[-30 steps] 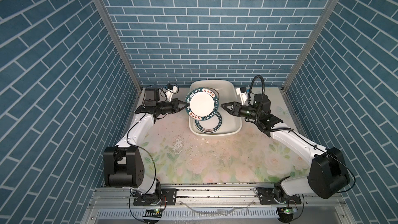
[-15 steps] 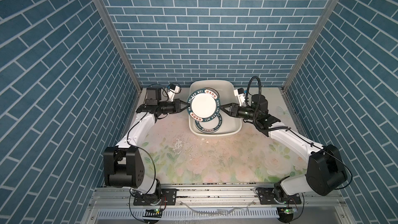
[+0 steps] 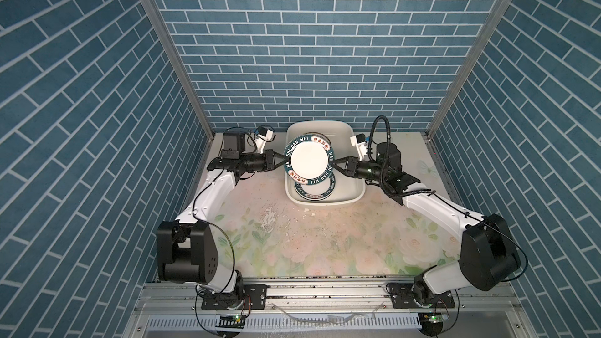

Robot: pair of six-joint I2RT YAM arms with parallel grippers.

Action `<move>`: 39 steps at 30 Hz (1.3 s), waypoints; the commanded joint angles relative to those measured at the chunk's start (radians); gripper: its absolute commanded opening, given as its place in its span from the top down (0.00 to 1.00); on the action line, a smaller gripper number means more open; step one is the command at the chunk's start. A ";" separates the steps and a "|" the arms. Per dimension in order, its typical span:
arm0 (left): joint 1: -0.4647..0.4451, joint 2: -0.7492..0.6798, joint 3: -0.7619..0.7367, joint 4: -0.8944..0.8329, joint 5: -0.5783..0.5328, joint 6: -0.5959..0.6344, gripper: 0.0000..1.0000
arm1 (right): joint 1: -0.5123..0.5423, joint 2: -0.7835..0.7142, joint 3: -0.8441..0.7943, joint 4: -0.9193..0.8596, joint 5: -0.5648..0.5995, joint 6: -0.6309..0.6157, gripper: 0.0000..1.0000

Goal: Place the plates into the plastic bin on the countertop

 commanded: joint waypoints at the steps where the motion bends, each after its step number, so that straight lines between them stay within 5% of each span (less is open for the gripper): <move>1: -0.011 -0.032 0.023 0.025 0.034 0.016 1.00 | 0.005 0.022 0.036 0.020 -0.015 0.011 0.74; 23: -0.025 -0.048 0.033 0.012 0.039 0.032 1.00 | 0.006 0.053 0.067 0.009 -0.029 0.019 1.00; 39: -0.014 -0.068 0.055 -0.084 -0.073 0.098 0.28 | -0.008 0.014 0.036 0.022 0.006 0.025 1.00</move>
